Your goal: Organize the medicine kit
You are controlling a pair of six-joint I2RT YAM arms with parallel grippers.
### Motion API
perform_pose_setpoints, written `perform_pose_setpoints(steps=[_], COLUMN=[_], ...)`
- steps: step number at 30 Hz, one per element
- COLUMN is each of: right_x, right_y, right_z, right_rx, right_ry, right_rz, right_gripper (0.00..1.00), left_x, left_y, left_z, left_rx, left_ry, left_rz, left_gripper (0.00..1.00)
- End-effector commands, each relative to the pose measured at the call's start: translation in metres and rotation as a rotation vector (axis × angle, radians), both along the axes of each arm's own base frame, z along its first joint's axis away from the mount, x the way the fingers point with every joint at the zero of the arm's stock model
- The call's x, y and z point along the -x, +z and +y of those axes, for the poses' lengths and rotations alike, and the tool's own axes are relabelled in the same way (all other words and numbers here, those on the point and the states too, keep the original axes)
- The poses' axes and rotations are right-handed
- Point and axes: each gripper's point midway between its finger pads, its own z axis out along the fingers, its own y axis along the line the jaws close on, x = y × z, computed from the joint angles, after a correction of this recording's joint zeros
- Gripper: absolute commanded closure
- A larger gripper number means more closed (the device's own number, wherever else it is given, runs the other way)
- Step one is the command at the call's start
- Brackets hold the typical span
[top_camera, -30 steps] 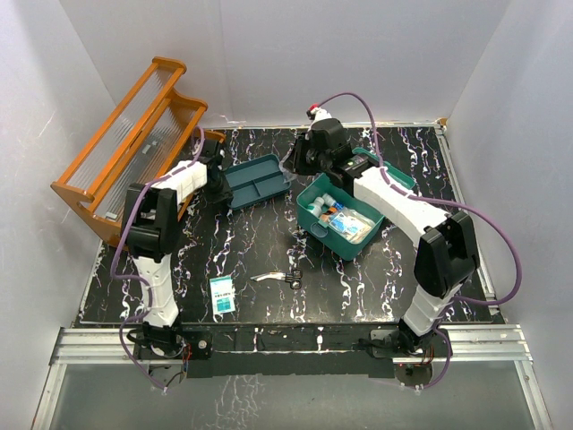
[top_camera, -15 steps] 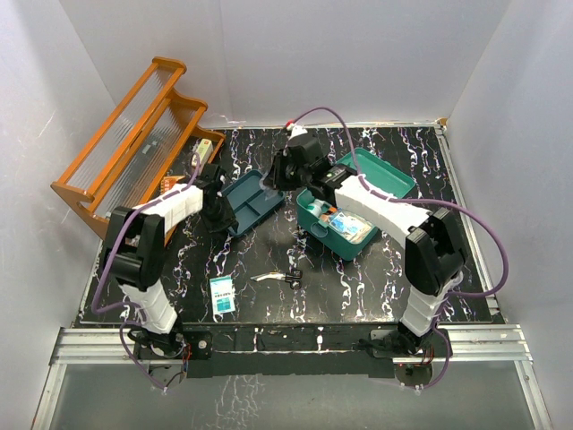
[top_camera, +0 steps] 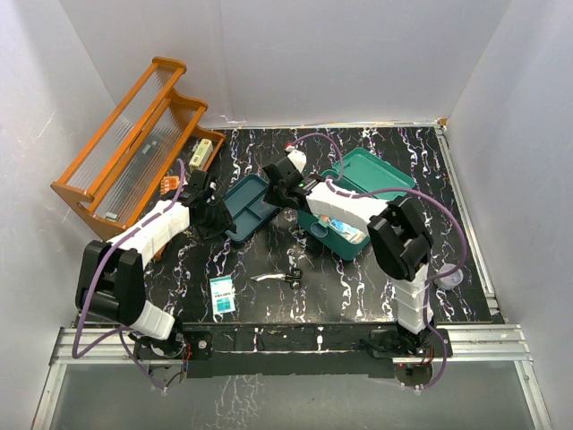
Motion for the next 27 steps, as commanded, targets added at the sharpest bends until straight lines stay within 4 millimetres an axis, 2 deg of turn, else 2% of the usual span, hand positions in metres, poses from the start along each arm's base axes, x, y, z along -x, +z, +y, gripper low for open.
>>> perform_pose_setpoints(steps=[1,4,6,10,15,21,23,27], right_x=[-0.032,-0.045,-0.049,-0.045,-0.045,-0.045,-0.044,-0.042], right_y=[0.028,0.022,0.011,-0.008,-0.017,-0.009,-0.002,0.012], right_z=[0.007,0.012,0.014,0.017,0.014,0.008,0.006,0.003], right_rx=[-0.063,-0.052,-0.042,-0.027,-0.002,0.030,0.033,0.048], right_ry=[-0.171,-0.220,-0.239,-0.263,-0.286,-0.284,-0.265,-0.218], right_rz=[-0.072,-0.064,-0.046,0.029,0.053,0.025,0.002,-0.033], right_gripper=[0.93,0.91,0.90,0.84,0.78,0.56,0.55,0.63], left_x=[-0.007,-0.013,-0.019,-0.031,-0.046,-0.057,-0.065,-0.086], left_y=[0.031,0.041,0.049,0.058,0.060,0.053,0.053,0.051], left_z=[0.016,0.023,0.027,0.031,0.036,0.040,0.039,0.037], left_rx=[-0.073,-0.115,-0.137,-0.160,-0.175,-0.151,-0.112,-0.081], left_ry=[0.032,0.035,0.033,0.010,0.002,-0.042,-0.059,-0.086], left_rz=[-0.087,-0.117,-0.145,-0.181,-0.201,-0.191,-0.191,-0.201], left_gripper=[0.48,0.48,0.48,0.49,0.48,0.41,0.39,0.38])
